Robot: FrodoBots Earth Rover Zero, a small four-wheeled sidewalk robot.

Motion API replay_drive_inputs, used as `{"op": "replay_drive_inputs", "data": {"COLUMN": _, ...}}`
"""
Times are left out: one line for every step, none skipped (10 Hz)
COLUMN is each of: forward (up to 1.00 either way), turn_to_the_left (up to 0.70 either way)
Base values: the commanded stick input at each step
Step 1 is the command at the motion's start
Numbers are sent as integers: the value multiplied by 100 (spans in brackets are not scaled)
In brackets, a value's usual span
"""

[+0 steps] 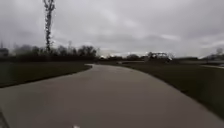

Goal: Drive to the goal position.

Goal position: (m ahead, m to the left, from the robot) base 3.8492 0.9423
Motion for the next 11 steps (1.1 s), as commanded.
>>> {"op": "replay_drive_inputs", "data": {"forward": 100, "turn_to_the_left": 0}}
{"op": "replay_drive_inputs", "data": {"forward": 100, "turn_to_the_left": 0}}
{"op": "replay_drive_inputs", "data": {"forward": 100, "turn_to_the_left": 0}}
{"op": "replay_drive_inputs", "data": {"forward": 100, "turn_to_the_left": 0}}
{"op": "replay_drive_inputs", "data": {"forward": 100, "turn_to_the_left": 0}}
{"op": "replay_drive_inputs", "data": {"forward": 100, "turn_to_the_left": 0}}
{"op": "replay_drive_inputs", "data": {"forward": 100, "turn_to_the_left": 0}}
{"op": "replay_drive_inputs", "data": {"forward": 100, "turn_to_the_left": 7}}
{"op": "replay_drive_inputs", "data": {"forward": 100, "turn_to_the_left": 0}}
{"op": "replay_drive_inputs", "data": {"forward": 100, "turn_to_the_left": 0}}
{"op": "replay_drive_inputs", "data": {"forward": 100, "turn_to_the_left": 0}}
